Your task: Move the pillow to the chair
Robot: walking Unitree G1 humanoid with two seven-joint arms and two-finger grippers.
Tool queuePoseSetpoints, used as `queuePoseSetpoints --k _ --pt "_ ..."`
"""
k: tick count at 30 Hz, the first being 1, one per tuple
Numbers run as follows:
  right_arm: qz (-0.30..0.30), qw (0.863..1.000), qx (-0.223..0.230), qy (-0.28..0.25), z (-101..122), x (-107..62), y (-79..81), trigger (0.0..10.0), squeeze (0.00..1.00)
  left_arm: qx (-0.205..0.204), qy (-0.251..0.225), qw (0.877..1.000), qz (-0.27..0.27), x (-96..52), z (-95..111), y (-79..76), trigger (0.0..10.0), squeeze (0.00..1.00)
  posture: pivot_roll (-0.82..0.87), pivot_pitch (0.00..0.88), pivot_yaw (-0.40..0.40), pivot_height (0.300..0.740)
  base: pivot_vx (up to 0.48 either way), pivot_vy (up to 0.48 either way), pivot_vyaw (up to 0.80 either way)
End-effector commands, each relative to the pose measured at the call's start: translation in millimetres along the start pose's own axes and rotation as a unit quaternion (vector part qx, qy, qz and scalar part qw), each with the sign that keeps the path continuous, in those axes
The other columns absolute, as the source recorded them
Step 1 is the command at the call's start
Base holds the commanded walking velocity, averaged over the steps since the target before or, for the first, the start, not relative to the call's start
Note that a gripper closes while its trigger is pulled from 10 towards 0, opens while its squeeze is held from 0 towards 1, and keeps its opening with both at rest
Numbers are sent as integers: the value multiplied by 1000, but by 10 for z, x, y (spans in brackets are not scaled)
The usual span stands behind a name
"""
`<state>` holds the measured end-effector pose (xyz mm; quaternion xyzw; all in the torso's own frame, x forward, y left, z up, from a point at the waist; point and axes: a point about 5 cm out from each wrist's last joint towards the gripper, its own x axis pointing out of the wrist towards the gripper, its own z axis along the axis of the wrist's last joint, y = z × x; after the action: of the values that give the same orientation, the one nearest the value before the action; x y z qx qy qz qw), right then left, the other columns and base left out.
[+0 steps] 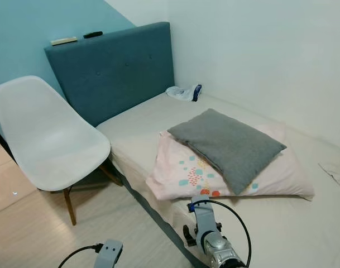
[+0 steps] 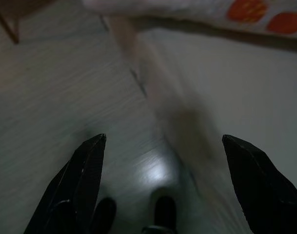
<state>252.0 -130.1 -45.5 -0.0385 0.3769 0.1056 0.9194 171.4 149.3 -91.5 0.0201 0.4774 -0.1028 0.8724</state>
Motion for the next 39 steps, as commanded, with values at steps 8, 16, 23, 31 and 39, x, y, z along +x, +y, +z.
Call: queuePoseSetpoints --k 8,16,23,31,39 --pt "56 997 -45 32 -161 -7 267 10000 0 -31 -6 999 30 -25 -23 120 10000 0 -23 0 -11 740 0 0 0" --pt "-6 998 2 55 -363 -80 -46 10000 0 29 -7 1000 -4 10 96 29 10000 0 -75 0 69 740 0 0 -57" --pt "10 999 27 34 -265 -47 58 10000 0 27 -10 999 45 -54 205 410 10000 0 -75 0 52 740 0 0 -716" --pt "64 998 -2 -22 128 32 224 10000 0 -57 -82 993 61 -16 528 356 10000 0 -31 0 16 740 0 0 -773" --pt "49 997 22 -50 286 46 174 10000 0 -21 -51 997 60 7 443 274 10000 0 -91 0 65 740 0 0 -777"
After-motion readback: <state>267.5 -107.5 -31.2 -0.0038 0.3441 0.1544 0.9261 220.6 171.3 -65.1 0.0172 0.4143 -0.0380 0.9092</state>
